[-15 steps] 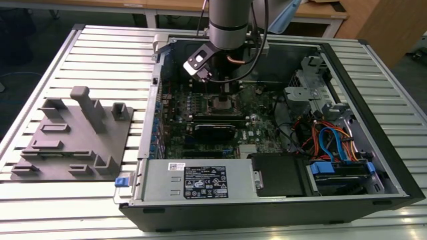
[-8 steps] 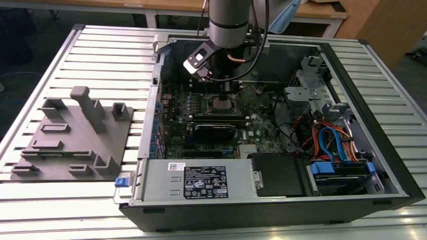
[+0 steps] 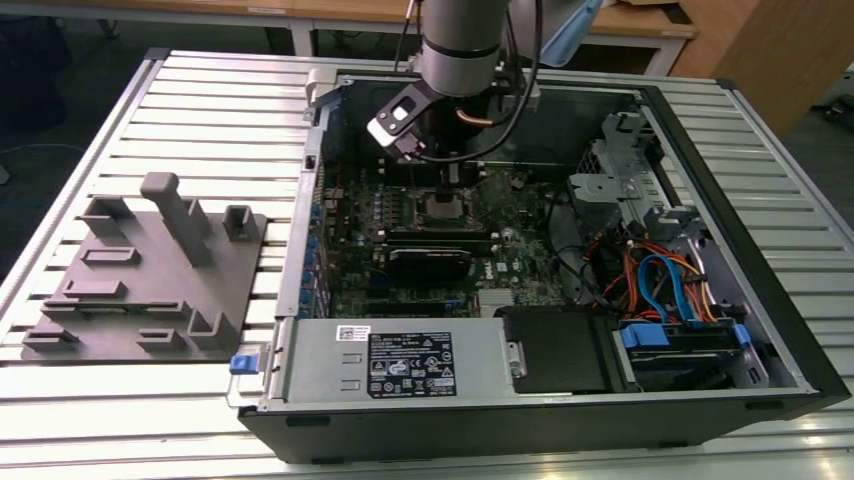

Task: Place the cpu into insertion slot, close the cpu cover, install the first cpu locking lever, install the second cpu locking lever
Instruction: 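Close the cpu cover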

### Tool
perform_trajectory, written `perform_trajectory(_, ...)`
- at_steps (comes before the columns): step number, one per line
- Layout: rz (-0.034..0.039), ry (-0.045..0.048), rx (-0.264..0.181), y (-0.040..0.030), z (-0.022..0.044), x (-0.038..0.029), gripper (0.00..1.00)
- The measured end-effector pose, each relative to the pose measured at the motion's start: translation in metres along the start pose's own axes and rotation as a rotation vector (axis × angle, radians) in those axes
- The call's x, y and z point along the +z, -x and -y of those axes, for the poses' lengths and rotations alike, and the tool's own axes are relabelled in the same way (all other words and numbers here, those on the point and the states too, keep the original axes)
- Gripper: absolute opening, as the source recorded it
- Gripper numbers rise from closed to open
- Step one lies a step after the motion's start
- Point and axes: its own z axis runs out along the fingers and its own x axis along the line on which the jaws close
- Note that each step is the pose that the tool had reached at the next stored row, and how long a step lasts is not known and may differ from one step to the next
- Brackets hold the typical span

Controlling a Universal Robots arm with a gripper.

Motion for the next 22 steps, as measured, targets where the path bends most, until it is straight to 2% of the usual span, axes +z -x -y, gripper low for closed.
perform_trajectory(7, 0.0003, -0.0005, 0.000, 0.0000, 0.0000, -0.0006, 0.10)
perform_trajectory(22, 0.0002, -0.0004, 0.000, 0.0003, -0.0004, -0.0153, 0.10)
